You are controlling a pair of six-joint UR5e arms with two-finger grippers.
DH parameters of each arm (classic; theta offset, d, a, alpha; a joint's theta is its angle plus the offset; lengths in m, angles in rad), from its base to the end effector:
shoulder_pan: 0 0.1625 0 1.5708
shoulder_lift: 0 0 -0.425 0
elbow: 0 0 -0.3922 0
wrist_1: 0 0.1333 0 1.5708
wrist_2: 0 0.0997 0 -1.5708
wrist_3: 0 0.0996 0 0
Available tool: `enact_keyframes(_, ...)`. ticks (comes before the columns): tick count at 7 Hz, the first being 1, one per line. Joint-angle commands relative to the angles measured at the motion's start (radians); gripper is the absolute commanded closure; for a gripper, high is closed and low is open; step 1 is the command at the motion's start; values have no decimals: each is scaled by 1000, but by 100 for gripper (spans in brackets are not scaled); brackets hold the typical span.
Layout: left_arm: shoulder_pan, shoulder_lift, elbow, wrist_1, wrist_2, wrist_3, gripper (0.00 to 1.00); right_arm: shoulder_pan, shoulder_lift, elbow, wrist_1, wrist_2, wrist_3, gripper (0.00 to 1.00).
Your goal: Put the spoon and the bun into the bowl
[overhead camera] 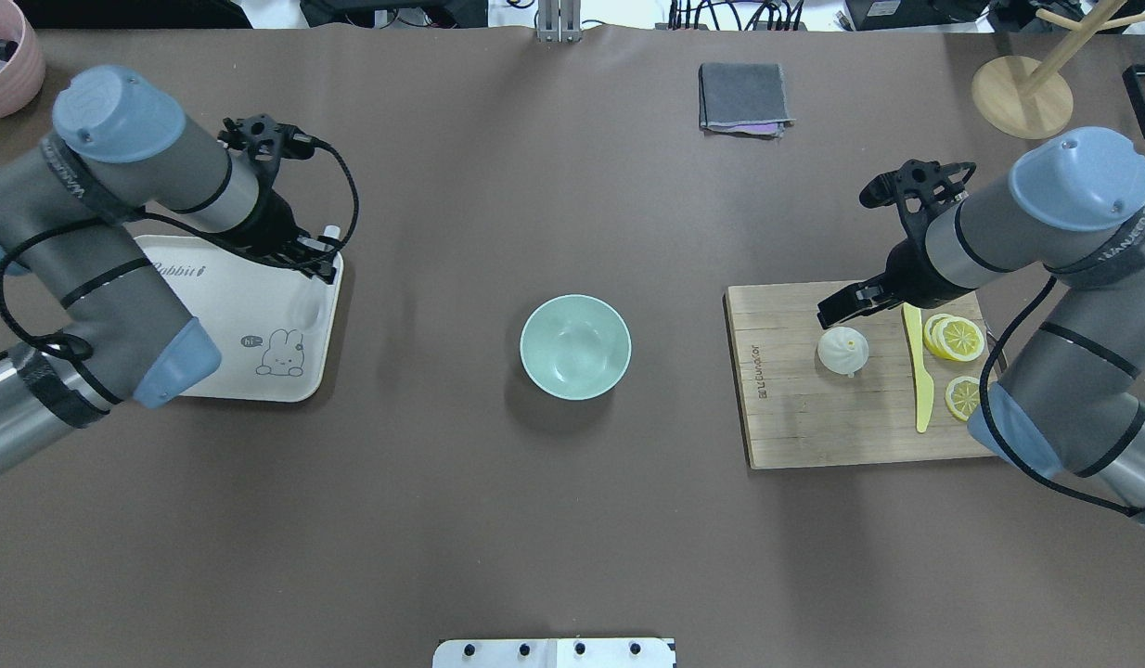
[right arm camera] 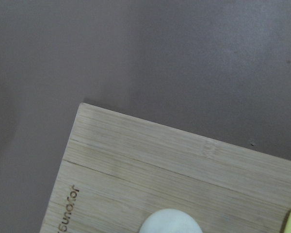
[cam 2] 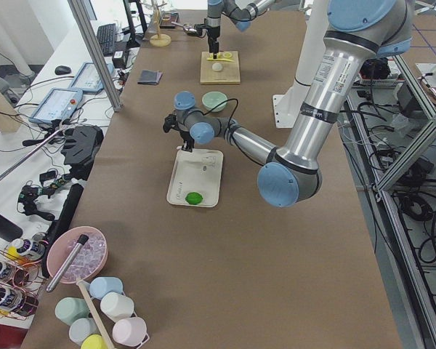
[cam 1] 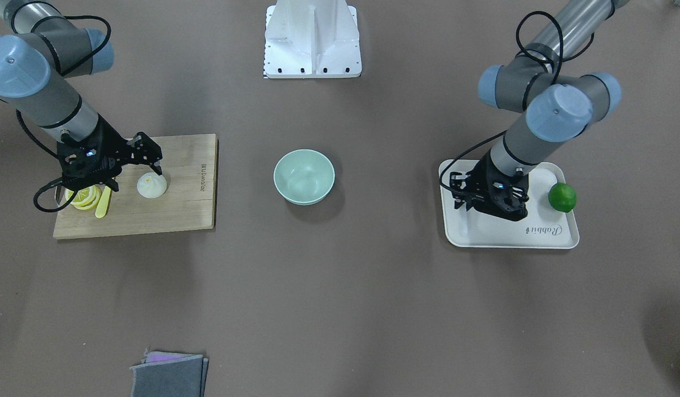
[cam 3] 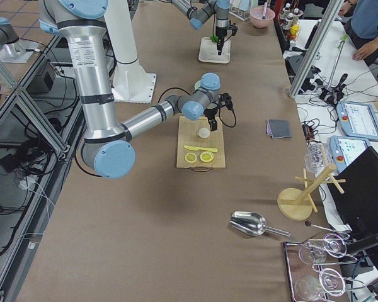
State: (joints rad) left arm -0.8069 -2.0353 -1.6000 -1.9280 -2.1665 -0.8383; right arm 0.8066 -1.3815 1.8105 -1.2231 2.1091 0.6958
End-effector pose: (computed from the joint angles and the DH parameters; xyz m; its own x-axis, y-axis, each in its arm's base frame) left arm 0.4030 -0.5327 0.3360 0.5437 0.2327 -0.8064 -0.0775 0.9706 0.2278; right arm -0.3334 -0.4667 0.4079 0.6013 -0.3251 0.7299 0.1409 0.9423 0.3036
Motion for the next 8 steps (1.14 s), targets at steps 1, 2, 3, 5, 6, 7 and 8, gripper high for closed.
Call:
enact_keyframes(1,72,-126,-11,1,8,-202,100,-32,10,-28,-1,-32,2,7)
enact_keyframes(2,98,-150,-11,0,29,-238,100,-44,4,-43,-1,-56,-1,10)
enact_keyframes(3,127,-190,-6,0,74,-278,100,-47,-1,-43,-2,-54,1,16)
enact_keyframes(5,147,-227,-5,0,103,-318,100,-47,-5,-42,-10,-44,2,50)
enact_keyframes(6,147,-230,-3,0,103,-318,100,-49,-7,-43,-12,-44,2,66)
enact_keyframes(7,147,-240,-2,0,103,-326,100,-50,-23,-43,-12,-41,2,76)
enact_keyframes(8,147,-272,27,-2,131,-346,100,-50,-27,-36,-12,-34,2,100)
